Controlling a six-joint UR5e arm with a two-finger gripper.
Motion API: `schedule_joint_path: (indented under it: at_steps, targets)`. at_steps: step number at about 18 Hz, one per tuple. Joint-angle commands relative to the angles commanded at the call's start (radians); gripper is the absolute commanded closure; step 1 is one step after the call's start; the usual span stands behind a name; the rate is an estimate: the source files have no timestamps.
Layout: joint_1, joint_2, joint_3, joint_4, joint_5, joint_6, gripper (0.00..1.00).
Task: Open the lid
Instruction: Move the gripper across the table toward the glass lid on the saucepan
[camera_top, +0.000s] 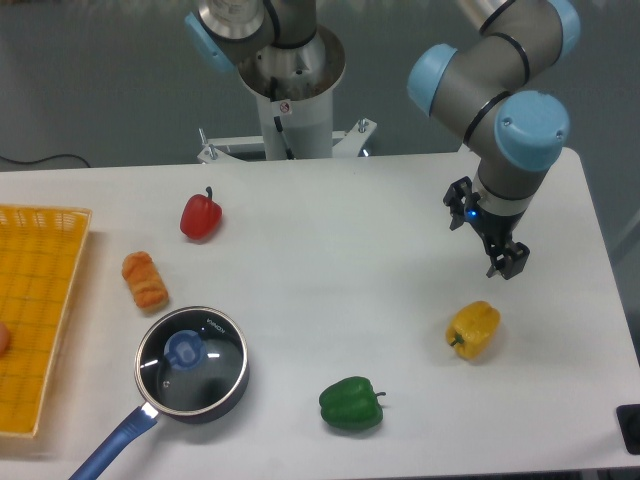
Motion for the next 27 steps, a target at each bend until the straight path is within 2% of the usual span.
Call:
schedule_joint_path:
  at_steps: [9, 11, 12, 16, 19, 22, 27]
  targets:
    - [0.000, 0.028, 0.000, -0.005, 0.002, 0.003, 0.00]
    - [-0.009, 0.034, -0.023, 0.001, -0.005, -0.012, 0.00]
    - [-0.012, 0.058, -0.049, 0.003, -0.008, -0.012, 0.00]
    - [-0.020, 0.110, -0.058, -0.006, -0.005, -0.012, 0.00]
    - [-0.052, 0.120, -0.060, -0.009, -0.005, -0.053, 0.00]
    - [-0.113, 0.120, -0.064, -0.009, -0.003, -0.159, 0.00]
    - [-0.270, 0.139, -0.078, -0.011, 0.003, -0.357, 0.00]
